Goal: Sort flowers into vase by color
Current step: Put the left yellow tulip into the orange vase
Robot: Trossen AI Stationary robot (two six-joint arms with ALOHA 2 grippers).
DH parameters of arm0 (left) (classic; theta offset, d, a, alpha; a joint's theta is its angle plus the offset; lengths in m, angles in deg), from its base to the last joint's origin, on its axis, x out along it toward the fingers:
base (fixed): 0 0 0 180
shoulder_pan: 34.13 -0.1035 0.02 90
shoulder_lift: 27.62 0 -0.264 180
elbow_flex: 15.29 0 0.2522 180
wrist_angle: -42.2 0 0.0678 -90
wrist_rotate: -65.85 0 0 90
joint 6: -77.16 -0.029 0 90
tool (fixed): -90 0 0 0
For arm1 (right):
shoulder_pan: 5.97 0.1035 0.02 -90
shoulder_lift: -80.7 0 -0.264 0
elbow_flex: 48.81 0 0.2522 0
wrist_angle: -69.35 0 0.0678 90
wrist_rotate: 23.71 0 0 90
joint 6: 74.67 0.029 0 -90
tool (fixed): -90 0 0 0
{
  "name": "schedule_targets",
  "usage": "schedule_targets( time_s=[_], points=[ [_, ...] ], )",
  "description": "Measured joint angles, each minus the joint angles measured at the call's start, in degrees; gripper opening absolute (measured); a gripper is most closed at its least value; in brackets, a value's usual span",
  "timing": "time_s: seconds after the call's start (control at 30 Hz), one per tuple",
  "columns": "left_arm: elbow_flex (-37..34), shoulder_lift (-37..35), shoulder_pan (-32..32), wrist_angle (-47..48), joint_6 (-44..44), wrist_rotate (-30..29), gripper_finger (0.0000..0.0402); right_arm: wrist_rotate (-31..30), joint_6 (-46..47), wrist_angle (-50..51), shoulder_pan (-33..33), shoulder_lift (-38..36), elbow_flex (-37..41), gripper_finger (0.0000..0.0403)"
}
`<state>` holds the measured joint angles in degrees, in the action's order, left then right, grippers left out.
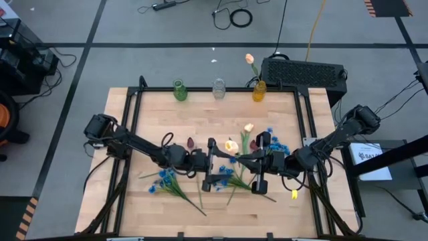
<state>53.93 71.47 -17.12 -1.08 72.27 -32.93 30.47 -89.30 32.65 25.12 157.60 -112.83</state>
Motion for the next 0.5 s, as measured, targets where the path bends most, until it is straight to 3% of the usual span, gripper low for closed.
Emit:
schedule_targets(
  time_s=[0.1, 0.33, 0.5],
  points=[
    [0.84, 1.07, -0.14, -0.70, 0.01, -3.08, 0.0302, 0.19, -0.02, -0.15, 0.00, 0.00, 0.00, 0.0000],
    [5.07, 5.72, -0.02, -0.90, -1.01, -2.61, 0.0297, 0.19, -0.02, 0.07, 0.00, 0.00, 0.00, 0.0000],
    [6.19, 6.80, -0.02, -0.86, -1.90, -2.45, 0.0251, 0.01, -0.15, 0.53, 0.03, 0.00, 0.00, 0.0000]
  ],
)
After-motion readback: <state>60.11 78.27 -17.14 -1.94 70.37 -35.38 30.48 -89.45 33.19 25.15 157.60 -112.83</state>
